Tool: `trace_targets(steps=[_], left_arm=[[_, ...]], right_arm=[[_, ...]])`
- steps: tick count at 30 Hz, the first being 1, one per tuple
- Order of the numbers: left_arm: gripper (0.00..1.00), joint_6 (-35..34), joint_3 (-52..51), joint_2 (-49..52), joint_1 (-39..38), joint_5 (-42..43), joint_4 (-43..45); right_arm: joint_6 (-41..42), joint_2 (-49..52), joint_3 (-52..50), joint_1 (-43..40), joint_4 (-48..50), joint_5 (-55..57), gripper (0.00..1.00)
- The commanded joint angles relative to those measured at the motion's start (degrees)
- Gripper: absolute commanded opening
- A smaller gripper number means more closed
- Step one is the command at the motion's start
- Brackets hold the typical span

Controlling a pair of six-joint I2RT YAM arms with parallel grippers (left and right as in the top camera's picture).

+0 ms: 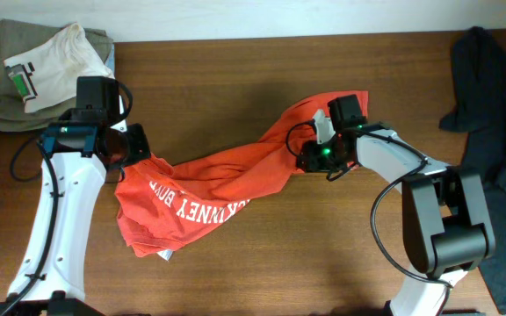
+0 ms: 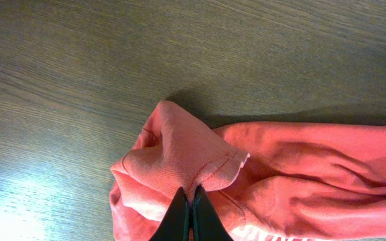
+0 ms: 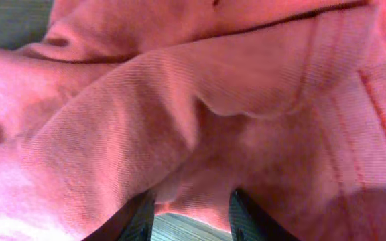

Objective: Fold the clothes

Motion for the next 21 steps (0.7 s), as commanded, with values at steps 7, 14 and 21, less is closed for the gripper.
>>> trace_targets(steps=[7,14,21], left_arm=[[0.01,-0.33,0.15,-0.02,0.04,-0.61,0.11],[0.01,-0.33,0.15,-0.02,0.04,-0.61,0.09],[0.01,-0.33,0.15,-0.02,0.04,-0.63,0.11]], right_arm=[[-0.57,-0.87,-0.76,0.83,0.26,-3.41,0.40],[0.28,-0.87,-0.76,4.35,1.46,0.57,0.40],[1.97,-0.87,-0.76,4.92,1.73,2.54,0.25]])
